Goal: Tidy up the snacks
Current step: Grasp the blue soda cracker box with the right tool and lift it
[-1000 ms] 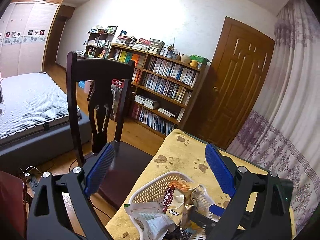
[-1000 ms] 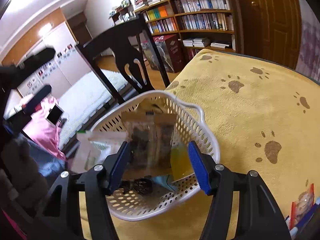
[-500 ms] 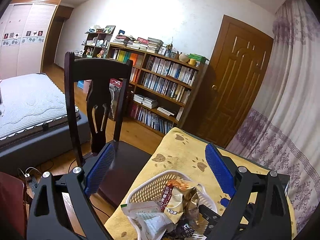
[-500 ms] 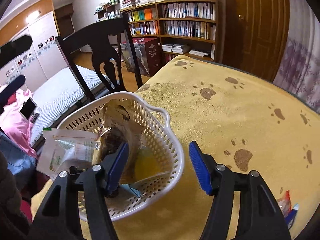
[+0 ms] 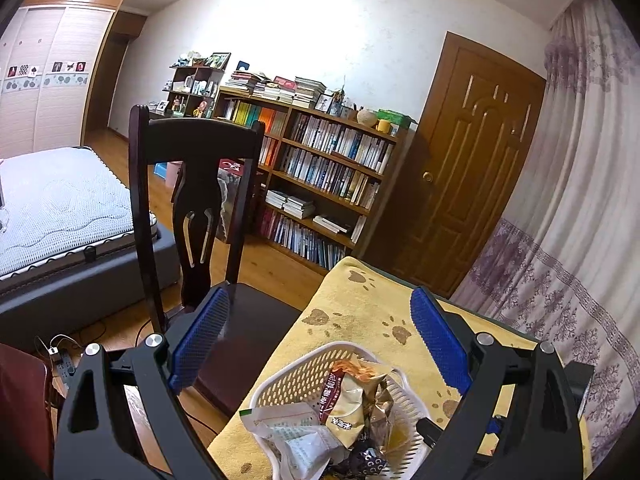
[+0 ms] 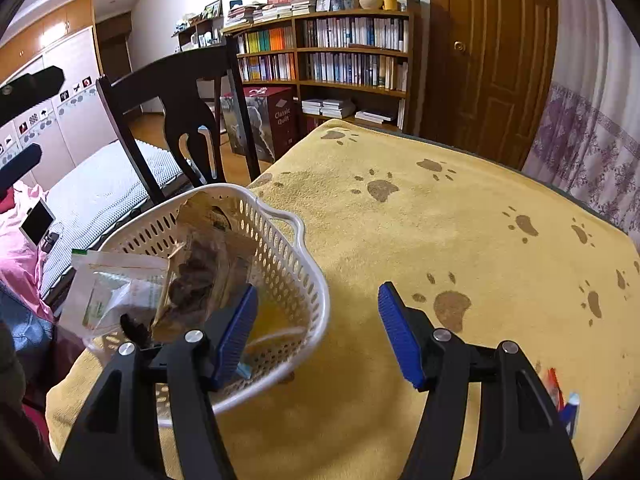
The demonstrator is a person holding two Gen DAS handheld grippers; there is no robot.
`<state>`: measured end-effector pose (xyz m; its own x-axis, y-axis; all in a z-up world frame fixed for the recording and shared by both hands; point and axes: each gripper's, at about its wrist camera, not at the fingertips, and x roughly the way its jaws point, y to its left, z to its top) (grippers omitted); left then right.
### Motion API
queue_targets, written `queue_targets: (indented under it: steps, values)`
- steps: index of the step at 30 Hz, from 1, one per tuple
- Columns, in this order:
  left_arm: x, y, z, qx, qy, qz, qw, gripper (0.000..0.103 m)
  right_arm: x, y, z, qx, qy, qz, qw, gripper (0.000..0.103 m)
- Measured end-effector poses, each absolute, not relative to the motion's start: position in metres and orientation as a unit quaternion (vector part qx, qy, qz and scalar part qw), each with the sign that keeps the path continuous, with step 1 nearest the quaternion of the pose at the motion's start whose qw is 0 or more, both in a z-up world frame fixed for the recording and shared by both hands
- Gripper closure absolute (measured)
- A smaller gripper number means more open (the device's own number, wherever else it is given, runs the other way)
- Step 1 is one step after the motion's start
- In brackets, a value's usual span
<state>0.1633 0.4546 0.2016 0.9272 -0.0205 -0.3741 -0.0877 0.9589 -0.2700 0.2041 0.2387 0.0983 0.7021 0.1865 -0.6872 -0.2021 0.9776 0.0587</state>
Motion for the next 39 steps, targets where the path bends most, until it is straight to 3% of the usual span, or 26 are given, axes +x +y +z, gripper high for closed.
queue_targets:
  steps: [23,32,39]
  values:
    - [0.157,0.372,0.195,-0.056,0.202,-0.045,0.977,0.009,0.124,0.081,0.077,0.166,0.378,0.041,0.910,0.039]
    - [0.155,0.345,0.186,-0.035,0.216,-0.075,0.973,0.009,0.102,0.011,0.063,0.258,0.373,-0.006,0.891,0.030]
    - [0.153,0.330,0.183,-0.016,0.217,-0.087,0.972,0.005,0.102,-0.011,0.034,0.324,0.398,-0.013,0.858,0.028]
